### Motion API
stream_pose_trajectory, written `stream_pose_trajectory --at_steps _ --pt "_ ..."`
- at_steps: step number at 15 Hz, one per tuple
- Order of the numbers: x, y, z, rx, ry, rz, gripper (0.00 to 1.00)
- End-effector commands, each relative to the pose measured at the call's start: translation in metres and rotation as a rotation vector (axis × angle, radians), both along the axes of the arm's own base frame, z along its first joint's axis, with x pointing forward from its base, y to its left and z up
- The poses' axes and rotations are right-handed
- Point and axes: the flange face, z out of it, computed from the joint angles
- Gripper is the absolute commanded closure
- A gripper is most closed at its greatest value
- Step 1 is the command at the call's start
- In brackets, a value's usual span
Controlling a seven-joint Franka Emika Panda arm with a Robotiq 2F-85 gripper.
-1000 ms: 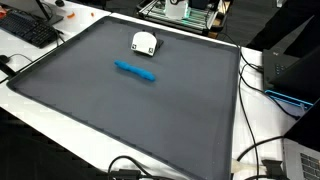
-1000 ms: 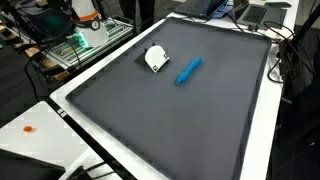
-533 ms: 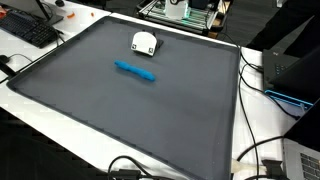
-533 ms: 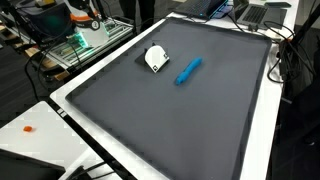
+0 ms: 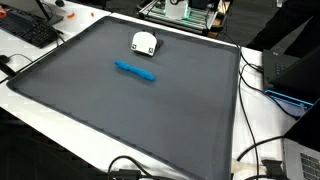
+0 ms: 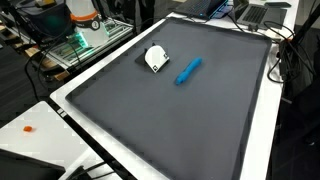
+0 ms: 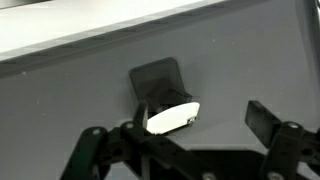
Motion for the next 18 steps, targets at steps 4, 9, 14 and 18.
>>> stream_pose_trajectory --at_steps 4,9,14,18 --pt "-0.007 0.026 -0.041 0.023 0.018 -0.362 0.0" --pt "-0.004 0.032 -0.066 0.034 0.05 -0.598 0.0" --pt "0.002 0.033 -0.095 0.017 0.117 -0.691 0.0" --pt "0.003 0.033 -0.115 0.052 0.189 -0.781 0.0"
